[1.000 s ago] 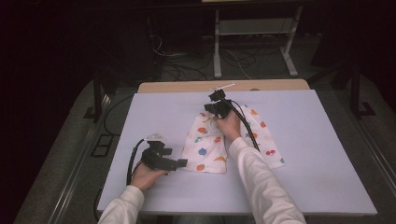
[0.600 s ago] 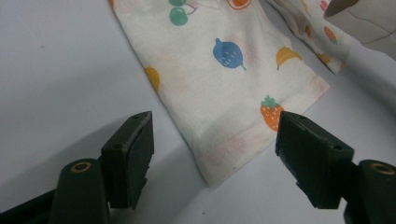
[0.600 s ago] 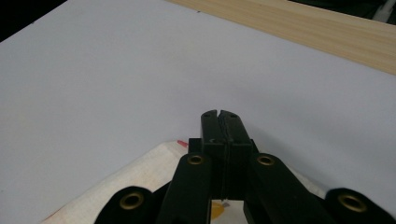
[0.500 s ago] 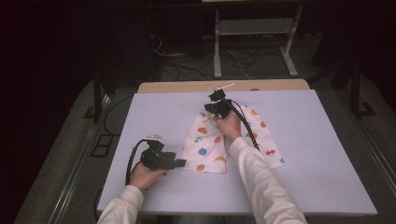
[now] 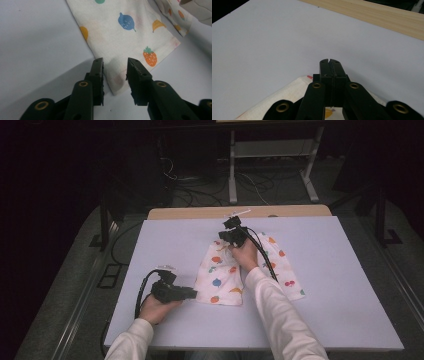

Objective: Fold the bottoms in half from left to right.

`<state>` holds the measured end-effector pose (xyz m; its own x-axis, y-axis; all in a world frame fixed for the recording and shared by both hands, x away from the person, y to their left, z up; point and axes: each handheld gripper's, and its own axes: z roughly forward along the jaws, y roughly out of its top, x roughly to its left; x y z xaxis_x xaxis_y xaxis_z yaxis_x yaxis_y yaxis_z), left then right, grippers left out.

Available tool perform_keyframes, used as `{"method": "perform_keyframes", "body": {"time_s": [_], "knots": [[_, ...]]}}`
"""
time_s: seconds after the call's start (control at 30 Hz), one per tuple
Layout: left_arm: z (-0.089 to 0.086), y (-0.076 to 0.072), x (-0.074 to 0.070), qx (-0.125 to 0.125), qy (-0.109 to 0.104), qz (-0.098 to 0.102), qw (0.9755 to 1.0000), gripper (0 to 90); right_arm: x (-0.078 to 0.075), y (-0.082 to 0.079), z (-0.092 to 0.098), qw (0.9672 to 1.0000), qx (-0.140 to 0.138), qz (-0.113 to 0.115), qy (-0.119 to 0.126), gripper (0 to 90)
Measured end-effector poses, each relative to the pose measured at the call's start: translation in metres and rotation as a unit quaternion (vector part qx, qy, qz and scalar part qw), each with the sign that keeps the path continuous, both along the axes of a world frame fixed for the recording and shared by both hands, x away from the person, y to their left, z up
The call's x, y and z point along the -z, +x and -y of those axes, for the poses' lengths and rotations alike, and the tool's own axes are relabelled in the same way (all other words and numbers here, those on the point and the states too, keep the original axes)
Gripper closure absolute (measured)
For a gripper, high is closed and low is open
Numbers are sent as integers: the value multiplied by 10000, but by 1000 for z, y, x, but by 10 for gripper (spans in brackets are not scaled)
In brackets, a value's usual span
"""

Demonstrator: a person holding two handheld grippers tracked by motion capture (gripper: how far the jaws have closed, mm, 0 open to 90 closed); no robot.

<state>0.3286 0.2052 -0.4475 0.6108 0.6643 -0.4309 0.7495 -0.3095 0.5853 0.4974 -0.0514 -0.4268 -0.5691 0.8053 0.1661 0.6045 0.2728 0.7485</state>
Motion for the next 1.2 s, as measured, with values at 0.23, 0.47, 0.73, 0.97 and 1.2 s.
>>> {"method": "perform_keyframes", "body": {"time_s": [0.23, 0.47, 0.73, 0.97, 1.2], "knots": [[2, 4, 2, 34, 1, -105, 9999, 804, -1, 0, 0, 10000, -2, 18, 1, 886], [4, 8, 1, 54, 107, -176, 9998, 890, -1, -1, 1, 10000, -33, 23, -2, 886], [9, 3, -6, 178, 129, 28, 9998, 893, -2, 1, 4, 9999, -37, 25, 112, 886], [17, -5, -18, 353, 14, 221, 9991, 893, -1, 3, 7, 9997, -22, -29, 228, 886], [29, -10, -25, 561, -21, 283, 9980, 893, -4, 4, 12, 9996, 5, -33, 276, 886]]}}
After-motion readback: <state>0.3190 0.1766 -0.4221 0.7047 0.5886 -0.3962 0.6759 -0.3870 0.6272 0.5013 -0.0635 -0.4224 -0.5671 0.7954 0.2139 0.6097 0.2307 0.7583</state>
